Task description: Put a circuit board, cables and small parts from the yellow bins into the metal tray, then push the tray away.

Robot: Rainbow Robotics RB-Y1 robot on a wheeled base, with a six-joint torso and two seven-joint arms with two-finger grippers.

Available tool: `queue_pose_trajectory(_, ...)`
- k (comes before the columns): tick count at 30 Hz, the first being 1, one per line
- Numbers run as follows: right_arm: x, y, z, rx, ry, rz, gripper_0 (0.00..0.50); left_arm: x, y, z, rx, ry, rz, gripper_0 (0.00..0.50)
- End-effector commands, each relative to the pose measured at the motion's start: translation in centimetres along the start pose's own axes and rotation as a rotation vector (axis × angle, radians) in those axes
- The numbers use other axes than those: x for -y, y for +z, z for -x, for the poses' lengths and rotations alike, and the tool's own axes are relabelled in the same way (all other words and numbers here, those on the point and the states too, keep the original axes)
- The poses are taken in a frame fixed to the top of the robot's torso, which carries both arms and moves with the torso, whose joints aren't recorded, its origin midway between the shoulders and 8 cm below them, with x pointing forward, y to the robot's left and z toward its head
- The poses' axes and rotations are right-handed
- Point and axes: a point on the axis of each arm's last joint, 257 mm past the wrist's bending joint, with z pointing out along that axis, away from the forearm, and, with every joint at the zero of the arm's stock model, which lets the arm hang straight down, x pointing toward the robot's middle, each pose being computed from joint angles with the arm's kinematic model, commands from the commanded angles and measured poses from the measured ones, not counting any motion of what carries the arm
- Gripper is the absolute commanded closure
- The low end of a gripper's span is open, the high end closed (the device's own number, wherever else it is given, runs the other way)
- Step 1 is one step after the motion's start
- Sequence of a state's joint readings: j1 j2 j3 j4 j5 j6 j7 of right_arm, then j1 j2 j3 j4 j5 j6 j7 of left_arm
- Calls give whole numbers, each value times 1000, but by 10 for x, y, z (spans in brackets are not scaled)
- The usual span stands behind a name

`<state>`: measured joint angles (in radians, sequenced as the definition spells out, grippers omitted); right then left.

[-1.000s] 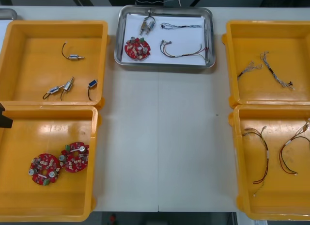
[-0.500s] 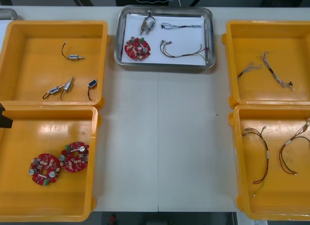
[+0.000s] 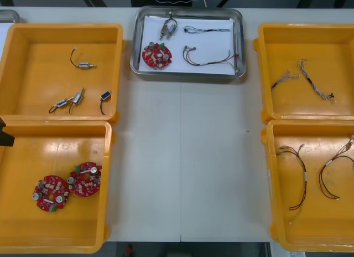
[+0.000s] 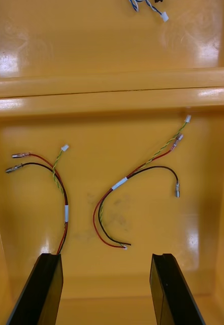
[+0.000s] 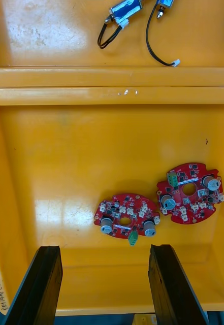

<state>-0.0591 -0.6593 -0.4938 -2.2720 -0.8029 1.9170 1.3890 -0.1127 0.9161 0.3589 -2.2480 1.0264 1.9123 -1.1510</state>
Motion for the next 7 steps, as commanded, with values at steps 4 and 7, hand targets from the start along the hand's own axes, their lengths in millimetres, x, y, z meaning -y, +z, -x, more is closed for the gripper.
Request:
queue_pose_trajectory(4,9,-7,0,-2,13,-33,0,-12,-18,21,60,37,43,0)
queue_pose_trajectory(7,9,-7,0,-2,13,-33,0,-12,-18,21,60,37,43,0)
